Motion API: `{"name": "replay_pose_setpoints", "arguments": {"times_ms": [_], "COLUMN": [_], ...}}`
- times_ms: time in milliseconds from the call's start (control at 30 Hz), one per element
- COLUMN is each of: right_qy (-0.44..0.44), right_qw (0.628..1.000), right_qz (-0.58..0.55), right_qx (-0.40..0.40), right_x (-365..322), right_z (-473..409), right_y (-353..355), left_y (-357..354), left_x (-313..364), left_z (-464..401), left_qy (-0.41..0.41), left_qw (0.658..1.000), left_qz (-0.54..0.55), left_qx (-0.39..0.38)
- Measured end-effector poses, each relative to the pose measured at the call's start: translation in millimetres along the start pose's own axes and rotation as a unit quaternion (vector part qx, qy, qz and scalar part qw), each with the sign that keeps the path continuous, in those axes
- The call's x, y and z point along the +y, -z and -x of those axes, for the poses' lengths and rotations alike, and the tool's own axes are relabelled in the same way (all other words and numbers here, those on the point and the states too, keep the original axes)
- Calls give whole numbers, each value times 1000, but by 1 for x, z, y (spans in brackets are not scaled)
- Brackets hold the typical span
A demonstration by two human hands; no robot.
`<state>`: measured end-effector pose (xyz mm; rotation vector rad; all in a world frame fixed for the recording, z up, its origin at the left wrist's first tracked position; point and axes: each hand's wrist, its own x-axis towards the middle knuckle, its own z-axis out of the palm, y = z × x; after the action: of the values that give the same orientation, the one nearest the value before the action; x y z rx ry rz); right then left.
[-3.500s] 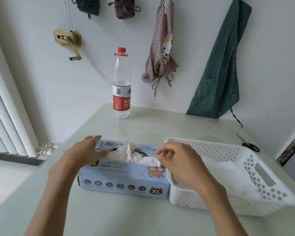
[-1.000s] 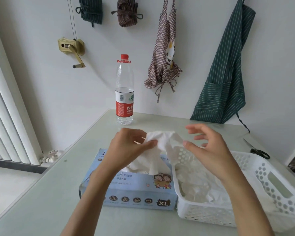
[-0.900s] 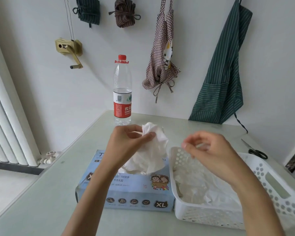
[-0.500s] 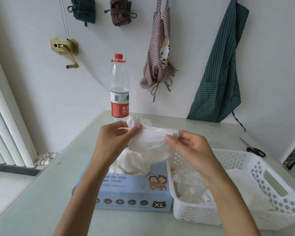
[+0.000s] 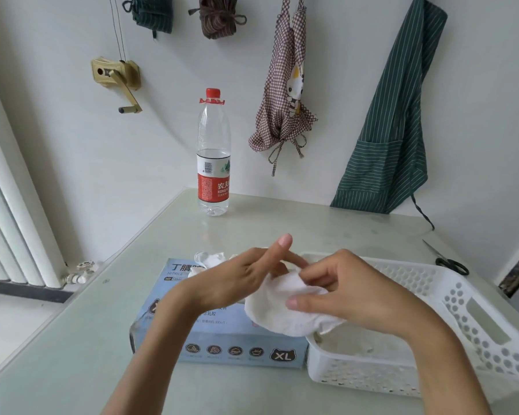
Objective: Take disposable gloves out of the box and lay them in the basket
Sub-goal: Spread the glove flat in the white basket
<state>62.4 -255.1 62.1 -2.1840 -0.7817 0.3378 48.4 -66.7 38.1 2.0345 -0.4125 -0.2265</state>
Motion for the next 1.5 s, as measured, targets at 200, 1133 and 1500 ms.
{"name": "replay_pose_setpoints", "arguments": {"times_ms": [200, 1133, 1500], "right_qy": [-78, 109, 62], "right_qw": [992, 781, 869], "right_qz": [-57, 201, -36], "right_qx": [83, 581, 490], "right_x": [10, 71, 50], "right_z": [17, 70, 52], "right_y": [27, 84, 79], "left_y": [9, -29, -8], "left_x": [-15, 58, 101], "left_z": [-5, -69, -62], "left_qy": [-45, -154, -58], "left_qw": [992, 935, 893], "left_qz": [-90, -222, -295], "left_qx": [73, 229, 336]}}
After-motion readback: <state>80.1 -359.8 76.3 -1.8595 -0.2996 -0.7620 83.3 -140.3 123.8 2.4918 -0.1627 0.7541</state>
